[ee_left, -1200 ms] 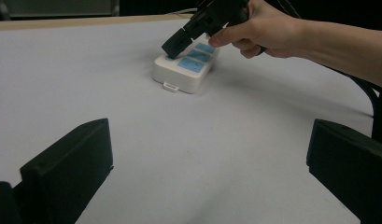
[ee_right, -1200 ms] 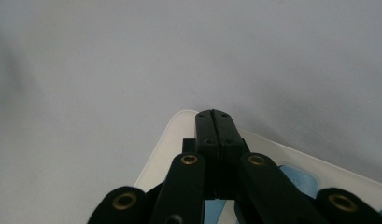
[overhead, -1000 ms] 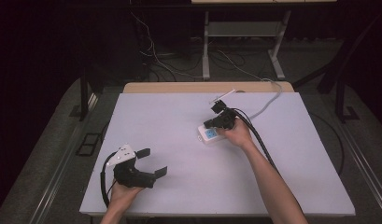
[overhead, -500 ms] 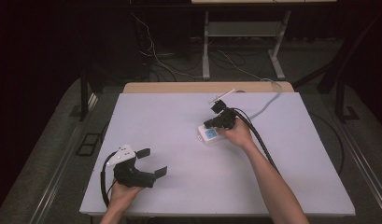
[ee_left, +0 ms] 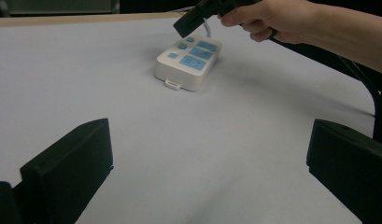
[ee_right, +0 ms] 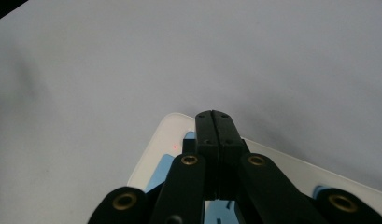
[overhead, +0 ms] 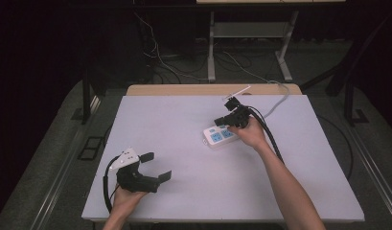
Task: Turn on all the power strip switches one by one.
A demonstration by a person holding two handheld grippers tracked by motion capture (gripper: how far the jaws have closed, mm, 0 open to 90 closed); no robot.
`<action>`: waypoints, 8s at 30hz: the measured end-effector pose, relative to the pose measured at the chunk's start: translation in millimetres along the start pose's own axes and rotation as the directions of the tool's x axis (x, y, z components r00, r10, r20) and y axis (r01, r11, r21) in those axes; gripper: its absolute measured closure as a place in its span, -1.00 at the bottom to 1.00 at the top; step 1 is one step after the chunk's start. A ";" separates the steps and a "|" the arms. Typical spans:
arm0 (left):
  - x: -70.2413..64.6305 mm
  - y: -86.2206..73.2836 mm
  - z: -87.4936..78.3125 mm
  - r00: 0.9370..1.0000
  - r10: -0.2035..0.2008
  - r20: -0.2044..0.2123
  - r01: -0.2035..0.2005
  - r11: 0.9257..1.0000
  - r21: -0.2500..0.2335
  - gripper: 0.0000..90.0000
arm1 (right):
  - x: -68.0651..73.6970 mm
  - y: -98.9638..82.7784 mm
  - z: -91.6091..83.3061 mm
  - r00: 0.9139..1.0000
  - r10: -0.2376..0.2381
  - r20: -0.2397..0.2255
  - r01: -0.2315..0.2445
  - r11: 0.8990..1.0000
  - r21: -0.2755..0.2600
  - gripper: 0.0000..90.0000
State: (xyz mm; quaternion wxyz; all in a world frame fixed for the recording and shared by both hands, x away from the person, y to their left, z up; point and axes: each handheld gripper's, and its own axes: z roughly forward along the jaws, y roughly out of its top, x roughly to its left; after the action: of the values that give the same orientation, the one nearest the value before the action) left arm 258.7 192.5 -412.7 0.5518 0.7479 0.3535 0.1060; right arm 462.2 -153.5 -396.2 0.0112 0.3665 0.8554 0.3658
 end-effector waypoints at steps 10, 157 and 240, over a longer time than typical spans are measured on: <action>-0.4 -0.2 1.1 1.000 0.004 -0.002 -0.004 1.000 0.005 -1.00 | -10.2 -1.1 -19.9 0.999 -0.002 0.042 0.002 1.000 0.007 1.00; 4.7 -1.8 -0.8 1.000 -0.024 -0.012 0.024 1.000 -0.009 -1.00 | -58.4 -23.4 -23.4 0.993 0.061 0.105 -0.061 0.998 -0.004 1.00; 1.6 -1.8 0.2 1.000 -0.018 -0.011 0.018 1.000 0.000 -1.00 | -32.9 -19.5 -31.5 0.996 -0.007 0.090 0.009 1.000 -0.025 1.00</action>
State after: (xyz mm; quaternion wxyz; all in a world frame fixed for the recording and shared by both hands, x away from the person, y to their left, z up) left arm 259.3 193.6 -414.8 0.5508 0.7441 0.3632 0.1050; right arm 465.2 -202.8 -393.7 0.0560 0.3789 0.8508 0.3597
